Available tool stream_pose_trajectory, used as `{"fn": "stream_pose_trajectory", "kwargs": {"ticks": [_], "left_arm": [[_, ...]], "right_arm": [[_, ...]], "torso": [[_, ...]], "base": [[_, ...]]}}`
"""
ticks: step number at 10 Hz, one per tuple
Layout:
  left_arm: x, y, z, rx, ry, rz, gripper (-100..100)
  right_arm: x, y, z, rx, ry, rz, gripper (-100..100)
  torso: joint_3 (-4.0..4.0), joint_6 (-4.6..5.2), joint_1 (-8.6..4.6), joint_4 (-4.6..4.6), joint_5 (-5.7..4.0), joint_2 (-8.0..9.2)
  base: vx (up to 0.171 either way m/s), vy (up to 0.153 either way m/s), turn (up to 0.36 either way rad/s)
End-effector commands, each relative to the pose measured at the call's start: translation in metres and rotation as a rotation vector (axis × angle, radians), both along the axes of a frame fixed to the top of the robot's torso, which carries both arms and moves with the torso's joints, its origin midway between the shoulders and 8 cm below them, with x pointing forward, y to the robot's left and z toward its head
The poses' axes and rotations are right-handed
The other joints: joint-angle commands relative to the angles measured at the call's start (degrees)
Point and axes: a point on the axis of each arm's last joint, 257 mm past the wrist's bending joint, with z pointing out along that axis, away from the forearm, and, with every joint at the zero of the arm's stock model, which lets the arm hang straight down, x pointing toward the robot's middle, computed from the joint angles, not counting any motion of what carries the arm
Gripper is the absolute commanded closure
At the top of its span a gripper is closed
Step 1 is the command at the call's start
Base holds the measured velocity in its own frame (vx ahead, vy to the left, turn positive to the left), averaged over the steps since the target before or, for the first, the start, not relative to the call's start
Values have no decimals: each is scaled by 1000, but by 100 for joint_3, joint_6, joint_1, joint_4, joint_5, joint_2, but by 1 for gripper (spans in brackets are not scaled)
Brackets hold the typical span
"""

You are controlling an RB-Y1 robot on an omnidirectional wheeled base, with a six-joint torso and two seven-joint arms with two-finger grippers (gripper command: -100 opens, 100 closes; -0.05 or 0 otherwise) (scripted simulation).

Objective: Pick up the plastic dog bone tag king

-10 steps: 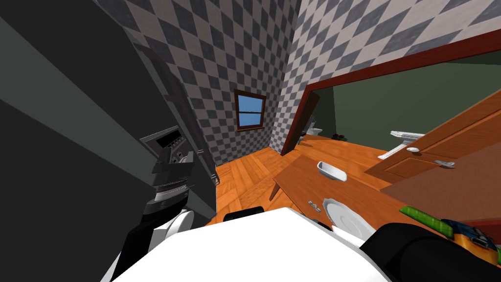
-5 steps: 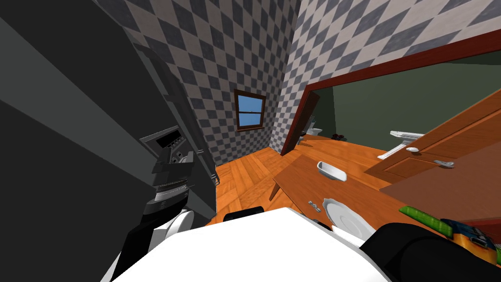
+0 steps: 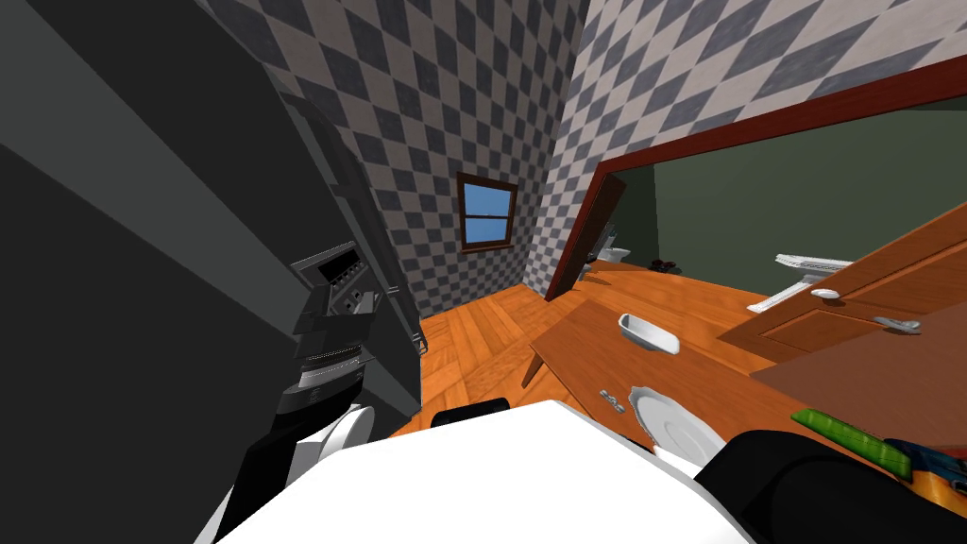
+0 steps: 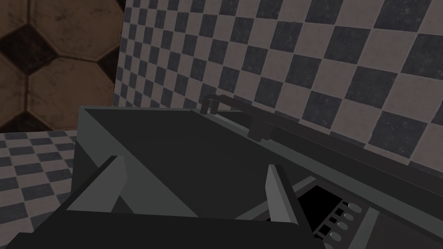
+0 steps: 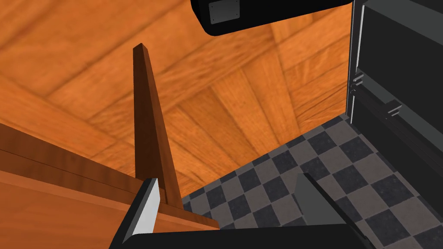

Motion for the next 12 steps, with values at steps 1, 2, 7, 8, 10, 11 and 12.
{"fn": "stream_pose_trajectory", "kwargs": {"ticks": [1,2,7,8,10,11,12], "left_arm": [[0,0,0,0,0,0,0],[0,0,0,0,0,0,0],[0,0,0,0,0,0,0],[0,0,0,0,0,0,0],[0,0,0,0,0,0,0],[0,0,0,0,0,0,0],[0,0,0,0,0,0,0]], "right_arm": [[0,-2,-1,-4,3,2,-100],[0,-2,-1,-4,3,2,-100],[0,-2,-1,-4,3,2,-100],[0,-2,-1,-4,3,2,-100],[-30,-25,-6,-59,62,32,-100],[-30,-25,-6,-59,62,32,-100],[-30,-25,-6,-59,62,32,-100]], "torso": [[0,0,0,0,0,0],[-3,0,-6,-1,-2,-5],[-4,-1,-5,-2,-2,-7],[-3,-1,-4,-1,-2,-5],[-1,-1,1,-1,0,0],[2,-1,2,0,0,4],[-1,0,-5,0,-1,-1]], "base": [[0,0,0],[20,-19,-67],[-3,2,9],[0,0,0],[-32,27,96],[-14,6,20],[14,-13,-46]]}}
